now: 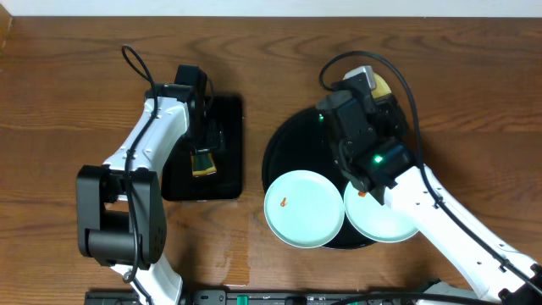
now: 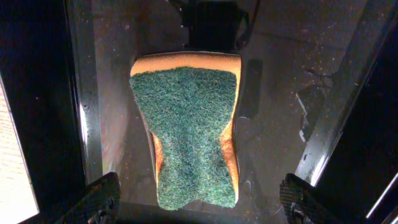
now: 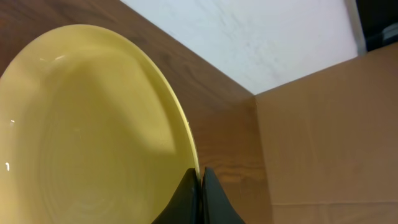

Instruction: Clean dirty plates on tray and stack at the side

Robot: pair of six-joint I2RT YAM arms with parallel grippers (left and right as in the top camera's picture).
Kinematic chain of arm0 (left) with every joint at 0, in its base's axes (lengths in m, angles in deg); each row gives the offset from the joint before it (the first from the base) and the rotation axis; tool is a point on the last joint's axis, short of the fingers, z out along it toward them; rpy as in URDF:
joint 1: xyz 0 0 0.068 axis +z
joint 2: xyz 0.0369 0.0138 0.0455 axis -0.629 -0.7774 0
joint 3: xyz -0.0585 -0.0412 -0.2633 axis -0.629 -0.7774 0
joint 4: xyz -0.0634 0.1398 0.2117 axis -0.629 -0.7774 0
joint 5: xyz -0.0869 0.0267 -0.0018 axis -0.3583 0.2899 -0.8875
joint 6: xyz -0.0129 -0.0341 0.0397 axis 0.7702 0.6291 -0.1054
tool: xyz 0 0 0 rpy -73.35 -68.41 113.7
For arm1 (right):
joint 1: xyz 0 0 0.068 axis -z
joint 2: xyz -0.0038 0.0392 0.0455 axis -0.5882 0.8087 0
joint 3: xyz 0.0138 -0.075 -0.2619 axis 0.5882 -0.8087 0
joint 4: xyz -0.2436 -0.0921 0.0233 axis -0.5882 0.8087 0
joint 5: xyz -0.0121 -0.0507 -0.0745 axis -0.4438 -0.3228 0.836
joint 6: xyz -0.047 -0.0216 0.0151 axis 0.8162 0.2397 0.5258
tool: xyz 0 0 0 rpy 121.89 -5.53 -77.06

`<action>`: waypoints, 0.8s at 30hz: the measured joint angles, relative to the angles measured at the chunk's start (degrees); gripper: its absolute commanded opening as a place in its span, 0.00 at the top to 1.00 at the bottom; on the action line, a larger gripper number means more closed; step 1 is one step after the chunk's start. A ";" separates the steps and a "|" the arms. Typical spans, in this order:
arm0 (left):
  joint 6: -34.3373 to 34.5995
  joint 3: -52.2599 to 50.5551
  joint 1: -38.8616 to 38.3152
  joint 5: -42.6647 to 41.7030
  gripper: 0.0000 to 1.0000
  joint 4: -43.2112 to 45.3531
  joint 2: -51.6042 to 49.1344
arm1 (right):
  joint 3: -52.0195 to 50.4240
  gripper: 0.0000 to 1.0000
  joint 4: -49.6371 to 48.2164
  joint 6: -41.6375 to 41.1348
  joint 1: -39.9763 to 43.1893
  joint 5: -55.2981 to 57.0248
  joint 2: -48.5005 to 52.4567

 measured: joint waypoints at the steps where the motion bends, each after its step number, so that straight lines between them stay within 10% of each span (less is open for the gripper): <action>1: 0.00 0.00 0.00 -0.02 0.17 0.00 0.00 | 0.00 0.99 -0.26 0.42 -0.13 0.55 0.00; 24: 0.00 0.00 0.00 -0.02 0.17 0.00 0.00 | 0.00 0.99 2.23 -0.42 -0.46 -1.99 0.07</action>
